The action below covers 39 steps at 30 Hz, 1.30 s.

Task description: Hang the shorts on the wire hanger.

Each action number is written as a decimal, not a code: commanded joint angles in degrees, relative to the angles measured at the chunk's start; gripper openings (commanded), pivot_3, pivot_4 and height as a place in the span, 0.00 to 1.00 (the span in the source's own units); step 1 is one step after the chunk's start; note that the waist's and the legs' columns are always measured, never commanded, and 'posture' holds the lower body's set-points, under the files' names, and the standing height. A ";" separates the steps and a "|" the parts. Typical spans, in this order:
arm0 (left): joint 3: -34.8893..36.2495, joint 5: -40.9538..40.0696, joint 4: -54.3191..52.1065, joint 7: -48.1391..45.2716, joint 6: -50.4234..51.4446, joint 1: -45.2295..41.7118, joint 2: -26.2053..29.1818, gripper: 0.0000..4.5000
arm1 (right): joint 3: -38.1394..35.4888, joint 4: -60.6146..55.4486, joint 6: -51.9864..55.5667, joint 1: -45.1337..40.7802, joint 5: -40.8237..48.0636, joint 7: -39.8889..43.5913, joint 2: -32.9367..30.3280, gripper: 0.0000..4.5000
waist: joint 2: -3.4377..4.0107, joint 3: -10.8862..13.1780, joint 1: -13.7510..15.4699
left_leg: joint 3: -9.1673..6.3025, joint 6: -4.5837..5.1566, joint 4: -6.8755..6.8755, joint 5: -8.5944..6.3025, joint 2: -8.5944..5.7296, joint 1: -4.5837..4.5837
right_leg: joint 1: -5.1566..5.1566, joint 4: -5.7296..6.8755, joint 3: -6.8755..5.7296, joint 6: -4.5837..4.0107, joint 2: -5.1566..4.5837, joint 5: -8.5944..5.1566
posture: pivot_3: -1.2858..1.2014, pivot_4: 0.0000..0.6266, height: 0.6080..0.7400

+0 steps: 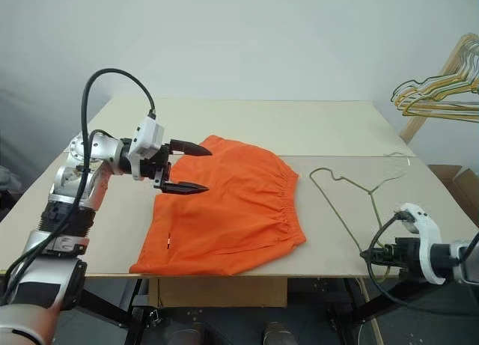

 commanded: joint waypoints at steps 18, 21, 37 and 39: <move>1.35 -3.15 -9.37 0.46 4.68 3.93 3.24 0.98 | 11.15 11.19 -3.80 -3.48 9.87 7.02 -4.19 0.00 | 0.00 0.00 0.43 | -0.06 0.00 0.01 0.00 -0.02 0.01 | 0.06 -0.01 -0.03 0.35 0.00 -0.18 | 0.58 0.00 1.00; 1.36 -3.18 -9.71 0.54 4.84 4.26 3.21 0.98 | 10.18 12.42 -4.46 -4.21 10.09 6.82 -4.38 0.00 | 0.00 0.00 0.63 | -0.06 0.00 0.01 0.00 -0.03 0.01 | 0.05 -0.01 -0.03 0.37 -0.01 -0.19 | 0.58 0.00 1.00; 1.29 -3.20 -9.98 0.50 5.01 4.54 3.18 0.98 | 12.98 7.59 -5.04 -3.23 13.42 7.63 -5.66 0.00 | 0.00 0.00 1.90 | -0.06 0.00 0.02 0.00 -0.03 0.00 | 0.02 -0.02 -0.03 0.41 -0.01 -0.20 | 0.58 0.00 1.00; 1.22 -3.12 -9.93 0.52 4.94 4.45 3.14 0.98 | 14.19 10.02 -5.37 -5.05 12.13 5.99 -4.21 0.00 | -0.01 0.00 1.82 | -0.06 0.00 0.02 0.00 -0.01 0.02 | 0.03 -0.02 -0.03 0.40 0.00 -0.20 | 0.58 0.00 1.00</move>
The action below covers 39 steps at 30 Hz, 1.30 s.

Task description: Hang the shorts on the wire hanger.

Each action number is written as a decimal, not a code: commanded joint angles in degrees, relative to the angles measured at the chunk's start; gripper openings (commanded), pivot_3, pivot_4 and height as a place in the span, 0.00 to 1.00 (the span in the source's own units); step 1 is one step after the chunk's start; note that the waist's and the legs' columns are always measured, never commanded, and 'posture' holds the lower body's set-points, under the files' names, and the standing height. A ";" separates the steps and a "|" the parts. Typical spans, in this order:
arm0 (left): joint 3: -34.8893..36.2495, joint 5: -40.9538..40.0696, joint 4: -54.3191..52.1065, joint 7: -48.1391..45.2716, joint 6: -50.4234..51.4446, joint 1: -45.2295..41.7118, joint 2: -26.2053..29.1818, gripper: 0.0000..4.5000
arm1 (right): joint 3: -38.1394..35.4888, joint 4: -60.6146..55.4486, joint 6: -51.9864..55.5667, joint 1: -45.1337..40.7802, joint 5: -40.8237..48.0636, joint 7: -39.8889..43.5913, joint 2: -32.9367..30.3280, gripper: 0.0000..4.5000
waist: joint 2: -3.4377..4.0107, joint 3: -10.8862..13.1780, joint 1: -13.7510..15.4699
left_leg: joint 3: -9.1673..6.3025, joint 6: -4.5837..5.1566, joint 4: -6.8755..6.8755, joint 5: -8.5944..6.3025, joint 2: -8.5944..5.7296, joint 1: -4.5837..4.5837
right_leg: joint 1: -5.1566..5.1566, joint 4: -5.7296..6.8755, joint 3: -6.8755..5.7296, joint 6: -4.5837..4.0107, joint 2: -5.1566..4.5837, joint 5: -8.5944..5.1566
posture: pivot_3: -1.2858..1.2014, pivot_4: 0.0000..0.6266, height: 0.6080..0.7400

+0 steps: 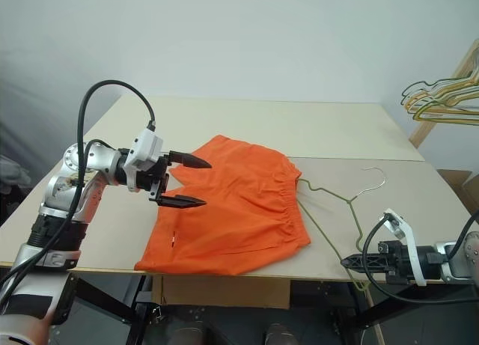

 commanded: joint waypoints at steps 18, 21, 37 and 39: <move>1.36 -0.86 -2.89 1.09 -0.51 0.73 1.60 0.98 | 9.30 11.08 -3.56 -12.41 -3.90 -1.10 5.04 0.00 | 0.01 0.00 1.21 | 0.01 0.00 0.01 0.00 -0.02 -0.07 | -0.06 -0.03 0.00 -0.29 0.00 0.23 | 0.59 0.00 1.00; 1.29 -0.82 -3.21 1.37 -0.57 0.92 1.66 0.98 | 8.66 17.38 -3.56 -17.60 -6.04 -4.54 8.45 0.00 | 0.00 0.00 1.11 | 0.02 0.00 0.03 0.01 -0.01 -0.03 | -0.05 -0.03 0.01 -0.26 0.01 0.24 | 0.59 0.00 1.00; 0.97 -0.29 -3.04 1.41 -1.69 0.89 2.21 0.98 | 11.41 27.40 -5.19 -26.60 -9.34 -5.14 16.10 0.00 | 0.01 0.00 2.82 | 0.01 0.03 0.03 0.03 -0.02 -0.08 | -0.11 -0.04 -0.01 -0.29 0.02 0.31 | 0.61 0.00 1.00; 0.92 -0.28 -3.06 1.49 -1.79 0.90 2.22 0.98 | 10.58 29.36 -5.59 -27.81 -9.79 -5.59 16.88 0.00 | 0.01 0.00 2.99 | 0.01 0.04 0.02 0.03 -0.01 -0.10 | -0.12 -0.05 -0.02 -0.30 0.02 0.32 | 0.61 0.00 1.00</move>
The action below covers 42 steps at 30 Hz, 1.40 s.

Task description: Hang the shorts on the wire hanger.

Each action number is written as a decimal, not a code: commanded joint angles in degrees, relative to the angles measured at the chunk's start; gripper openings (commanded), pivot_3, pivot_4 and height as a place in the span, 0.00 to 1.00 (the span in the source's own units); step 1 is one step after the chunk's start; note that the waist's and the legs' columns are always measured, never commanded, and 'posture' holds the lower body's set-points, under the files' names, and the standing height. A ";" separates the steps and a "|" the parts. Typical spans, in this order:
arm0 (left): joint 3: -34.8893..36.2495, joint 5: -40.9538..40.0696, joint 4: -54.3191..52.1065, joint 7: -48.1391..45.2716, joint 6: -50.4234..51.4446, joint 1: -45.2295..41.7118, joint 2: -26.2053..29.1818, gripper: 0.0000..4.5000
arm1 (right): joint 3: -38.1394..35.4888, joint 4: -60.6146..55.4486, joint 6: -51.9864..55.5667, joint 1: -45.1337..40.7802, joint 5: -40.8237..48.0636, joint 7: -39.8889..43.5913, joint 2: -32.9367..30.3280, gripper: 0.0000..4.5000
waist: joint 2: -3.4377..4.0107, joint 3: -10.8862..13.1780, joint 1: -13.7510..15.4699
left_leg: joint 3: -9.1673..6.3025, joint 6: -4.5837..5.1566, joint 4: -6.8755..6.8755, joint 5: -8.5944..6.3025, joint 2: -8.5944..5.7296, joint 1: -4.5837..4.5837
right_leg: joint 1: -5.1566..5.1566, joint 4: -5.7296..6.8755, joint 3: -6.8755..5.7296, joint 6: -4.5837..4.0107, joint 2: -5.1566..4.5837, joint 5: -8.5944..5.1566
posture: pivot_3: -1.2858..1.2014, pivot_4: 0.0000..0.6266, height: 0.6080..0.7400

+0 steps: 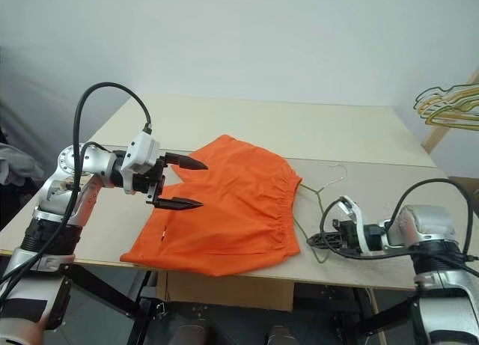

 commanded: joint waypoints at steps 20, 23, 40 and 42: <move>-0.07 5.83 19.22 0.21 -12.44 -17.90 -2.17 0.98 | 9.68 -45.90 -11.48 -4.27 -9.23 -9.87 -8.02 0.00 | 0.08 0.04 -0.50 | -0.01 -0.01 0.00 0.00 0.08 -0.15 | -0.15 -0.02 -0.09 0.27 0.04 -0.20 | 0.57 0.00 1.00; -0.77 8.02 27.57 -1.67 -18.30 -24.14 -3.00 0.98 | 13.83 -46.25 -11.15 -8.86 -10.46 -10.06 -6.00 0.00 | 0.08 0.04 -0.90 | 0.02 -0.01 -0.01 -0.01 0.06 -0.25 | -0.21 -0.08 -0.07 0.16 0.02 -0.15 | 0.56 0.00 1.00; -15.11 26.14 58.16 -8.16 -46.50 -38.36 -6.57 0.98 | 24.14 -45.09 -15.19 -18.11 -15.38 -2.23 -6.77 0.00 | 0.09 0.05 -1.65 | 0.00 -0.01 0.07 -0.01 0.07 -1.12 | -1.02 0.07 -0.12 -0.17 0.01 -0.02 | 0.56 0.00 1.00; -15.98 28.62 59.43 -6.66 -48.19 -38.35 -7.23 0.98 | 24.09 -45.43 -14.88 -18.25 -15.50 -1.92 -6.70 0.00 | 0.09 0.05 -1.68 | 0.00 -0.01 0.07 -0.01 0.07 -1.12 | -1.02 0.06 -0.11 -0.17 0.00 -0.02 | 0.56 0.00 1.00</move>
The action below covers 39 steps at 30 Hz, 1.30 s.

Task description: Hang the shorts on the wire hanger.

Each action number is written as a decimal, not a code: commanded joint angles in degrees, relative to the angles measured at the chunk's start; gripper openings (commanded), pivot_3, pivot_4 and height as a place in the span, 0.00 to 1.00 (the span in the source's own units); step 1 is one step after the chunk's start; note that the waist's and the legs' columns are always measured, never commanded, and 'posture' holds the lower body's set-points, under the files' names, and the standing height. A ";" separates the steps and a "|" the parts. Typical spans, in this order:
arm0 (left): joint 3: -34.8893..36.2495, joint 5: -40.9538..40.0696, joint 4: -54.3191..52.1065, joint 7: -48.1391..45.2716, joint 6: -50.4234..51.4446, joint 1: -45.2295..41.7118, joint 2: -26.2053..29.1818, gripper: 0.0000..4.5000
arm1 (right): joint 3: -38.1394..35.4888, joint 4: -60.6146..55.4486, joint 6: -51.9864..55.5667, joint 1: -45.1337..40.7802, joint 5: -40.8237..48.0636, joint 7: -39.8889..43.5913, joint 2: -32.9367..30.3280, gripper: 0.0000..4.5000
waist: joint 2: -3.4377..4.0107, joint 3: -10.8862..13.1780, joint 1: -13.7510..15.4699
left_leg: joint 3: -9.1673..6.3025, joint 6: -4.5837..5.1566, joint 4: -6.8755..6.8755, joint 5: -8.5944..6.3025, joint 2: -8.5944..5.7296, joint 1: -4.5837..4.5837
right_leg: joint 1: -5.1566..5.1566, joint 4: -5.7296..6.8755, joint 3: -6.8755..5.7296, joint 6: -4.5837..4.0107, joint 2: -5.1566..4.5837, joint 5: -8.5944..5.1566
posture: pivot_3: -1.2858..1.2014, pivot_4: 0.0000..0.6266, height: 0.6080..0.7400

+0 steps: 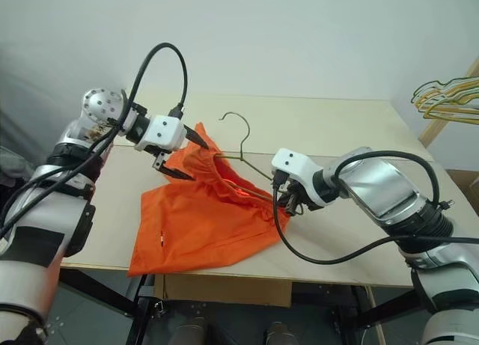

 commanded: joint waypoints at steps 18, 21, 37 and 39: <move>-0.95 11.55 7.26 10.77 -4.43 -1.75 -3.27 0.00 | -3.06 -2.79 1.31 -2.17 0.89 2.34 -0.97 0.00 | 0.00 0.00 -0.28 | -0.01 0.00 0.01 0.00 0.01 0.00 | -0.04 0.06 -0.01 0.00 0.00 0.01 | 0.54 0.00 1.00; 0.32 10.22 7.32 8.25 -2.24 -1.78 -3.69 0.00 | -2.69 -3.31 -1.80 -0.98 -0.39 2.45 -1.97 0.00 | 0.00 0.00 -0.29 | 0.00 0.00 0.01 0.00 0.00 -0.01 | -0.04 0.06 0.00 0.00 0.00 0.01 | 0.54 0.00 1.00; 6.20 6.23 7.12 0.42 6.97 -2.07 -3.99 0.00 | -18.36 -6.73 -6.44 12.65 -1.28 0.56 -12.71 0.99 | -0.01 0.00 -0.84 | -0.02 0.00 0.04 0.00 0.00 0.01 | 0.00 0.08 -0.01 0.00 0.00 0.01 | 0.53 0.00 1.00; 6.37 6.41 7.05 0.38 7.40 -1.98 -4.00 0.00 | -24.94 -6.48 -4.51 15.64 -0.12 -0.83 -13.35 0.99 | -0.01 0.00 -1.10 | -0.03 0.00 0.05 0.00 0.00 0.03 | 0.03 0.08 -0.01 0.00 0.00 0.01 | 0.53 0.00 1.00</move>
